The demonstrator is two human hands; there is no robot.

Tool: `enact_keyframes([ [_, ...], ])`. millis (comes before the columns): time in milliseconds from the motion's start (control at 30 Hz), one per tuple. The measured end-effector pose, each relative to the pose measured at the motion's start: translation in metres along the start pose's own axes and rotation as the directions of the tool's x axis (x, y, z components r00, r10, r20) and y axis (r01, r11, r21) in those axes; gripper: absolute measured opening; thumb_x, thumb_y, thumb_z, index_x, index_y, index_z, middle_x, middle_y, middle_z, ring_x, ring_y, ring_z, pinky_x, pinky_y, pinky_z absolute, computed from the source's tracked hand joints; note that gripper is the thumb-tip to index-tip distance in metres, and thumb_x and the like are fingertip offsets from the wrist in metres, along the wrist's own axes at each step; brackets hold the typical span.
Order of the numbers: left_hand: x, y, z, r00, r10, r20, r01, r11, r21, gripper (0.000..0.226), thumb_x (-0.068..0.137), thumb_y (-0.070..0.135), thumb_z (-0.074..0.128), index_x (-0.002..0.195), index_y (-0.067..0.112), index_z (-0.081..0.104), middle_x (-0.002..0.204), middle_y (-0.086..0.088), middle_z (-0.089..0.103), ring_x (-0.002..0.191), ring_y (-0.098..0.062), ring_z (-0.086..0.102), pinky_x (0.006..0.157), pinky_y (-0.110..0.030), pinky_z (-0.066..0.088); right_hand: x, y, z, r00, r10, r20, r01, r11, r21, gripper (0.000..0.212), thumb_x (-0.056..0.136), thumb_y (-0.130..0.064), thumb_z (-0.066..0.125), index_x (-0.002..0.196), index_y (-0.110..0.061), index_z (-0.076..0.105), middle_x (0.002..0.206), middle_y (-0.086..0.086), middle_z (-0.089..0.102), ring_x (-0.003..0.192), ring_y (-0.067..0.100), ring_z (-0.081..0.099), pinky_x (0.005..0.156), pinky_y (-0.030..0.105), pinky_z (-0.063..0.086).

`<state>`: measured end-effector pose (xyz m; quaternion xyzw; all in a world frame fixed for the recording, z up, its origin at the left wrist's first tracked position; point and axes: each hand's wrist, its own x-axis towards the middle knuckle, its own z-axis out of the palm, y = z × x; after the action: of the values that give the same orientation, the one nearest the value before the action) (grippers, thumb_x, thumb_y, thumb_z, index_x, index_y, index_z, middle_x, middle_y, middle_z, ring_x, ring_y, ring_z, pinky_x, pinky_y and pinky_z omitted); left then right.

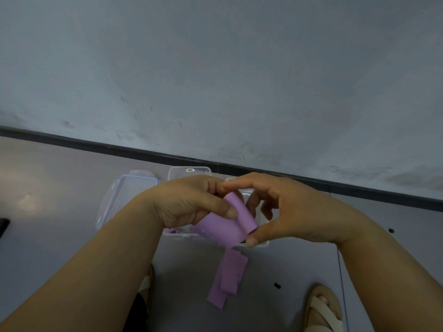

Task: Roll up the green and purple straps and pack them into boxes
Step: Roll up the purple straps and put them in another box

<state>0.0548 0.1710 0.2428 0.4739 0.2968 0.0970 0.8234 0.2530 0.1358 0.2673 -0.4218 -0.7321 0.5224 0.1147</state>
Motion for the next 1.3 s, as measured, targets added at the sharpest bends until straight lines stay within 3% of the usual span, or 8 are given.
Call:
enact_keyframes([
  [233,0.003,-0.002,-0.002,0.998,-0.038,0.056,0.039,0.999,-0.02,0.02,0.06,0.014,0.079,0.078,0.018,0.075,0.081,-0.002,0.071,0.077,-0.012,0.068,0.067,-0.02,0.053,0.001,-0.004,0.002,0.999,-0.009,-0.033,0.006,0.997,-0.081,0.058,0.065,-0.028,0.082,0.109,-0.047,0.05,0.11,-0.029,0.049,0.09,-0.004,0.051,0.071,0.009,0.044],
  [400,0.002,-0.002,0.0,0.992,-0.04,0.118,0.039,0.999,0.008,0.033,0.059,0.034,0.084,0.088,0.02,0.075,0.088,0.001,0.072,0.085,-0.011,0.067,0.077,-0.022,0.052,-0.003,-0.005,0.0,0.996,0.023,-0.082,-0.018,0.998,0.064,0.056,0.065,-0.021,0.083,0.107,-0.044,0.054,0.101,-0.025,0.057,0.089,0.0,0.057,0.074,0.022,0.052],
  [600,0.0,0.001,0.005,0.999,-0.049,-0.022,0.051,0.997,0.066,0.017,0.061,0.017,0.075,0.078,0.02,0.077,0.077,0.003,0.072,0.071,-0.006,0.067,0.064,-0.017,0.051,-0.007,0.0,-0.006,0.997,0.027,-0.066,-0.004,0.946,0.325,0.06,0.055,-0.03,0.079,0.11,-0.04,0.059,0.106,0.005,0.063,0.098,0.03,0.06,0.082,0.047,0.054],
  [800,-0.004,0.005,0.01,0.996,-0.03,-0.083,0.03,1.0,0.004,0.013,0.07,0.003,0.072,0.081,0.01,0.072,0.069,-0.001,0.069,0.053,-0.007,0.063,0.046,-0.014,0.048,-0.003,0.001,-0.004,0.988,0.033,-0.151,-0.011,0.989,0.149,0.062,0.049,-0.043,0.08,0.107,-0.038,0.059,0.101,-0.016,0.061,0.087,0.006,0.058,0.073,0.027,0.053],
  [933,-0.002,0.003,0.01,0.991,-0.023,-0.133,0.027,0.999,0.025,0.032,0.051,0.044,0.084,0.069,0.019,0.074,0.059,0.0,0.065,0.044,-0.008,0.058,0.04,-0.016,0.044,-0.002,0.0,-0.003,0.983,-0.008,-0.186,0.018,0.999,0.052,0.057,0.05,-0.045,0.08,0.102,-0.036,0.06,0.107,-0.022,0.056,0.096,0.005,0.056,0.072,0.019,0.05],
  [1067,0.002,0.001,0.01,0.96,-0.065,-0.274,0.092,0.992,0.088,0.011,0.062,0.031,0.073,0.064,0.02,0.075,0.06,0.001,0.066,0.047,-0.008,0.058,0.043,-0.018,0.044,-0.001,0.001,-0.001,0.979,-0.009,-0.203,0.003,0.999,-0.033,0.054,0.058,-0.029,0.086,0.103,-0.039,0.058,0.107,-0.025,0.053,0.094,0.002,0.053,0.072,0.015,0.048],
  [1200,0.002,0.002,0.01,0.943,-0.076,-0.323,0.123,0.984,0.128,0.011,0.06,0.028,0.082,0.062,0.02,0.075,0.061,0.002,0.066,0.049,-0.009,0.059,0.045,-0.018,0.044,0.0,0.002,0.001,0.981,0.002,-0.196,-0.019,0.996,-0.084,0.06,0.059,-0.033,0.084,0.108,-0.043,0.05,0.111,-0.027,0.049,0.094,0.0,0.051,0.074,0.016,0.048],
  [1300,0.001,0.004,0.011,0.94,-0.079,-0.332,0.121,0.987,0.108,0.01,0.06,0.027,0.07,0.058,0.018,0.074,0.059,0.003,0.067,0.049,-0.006,0.06,0.044,-0.016,0.045,0.002,0.003,0.004,0.981,0.02,-0.191,-0.042,0.993,-0.113,0.062,0.058,-0.037,0.083,0.106,-0.046,0.045,0.107,-0.028,0.048,0.095,-0.002,0.05,0.074,0.014,0.047],
])
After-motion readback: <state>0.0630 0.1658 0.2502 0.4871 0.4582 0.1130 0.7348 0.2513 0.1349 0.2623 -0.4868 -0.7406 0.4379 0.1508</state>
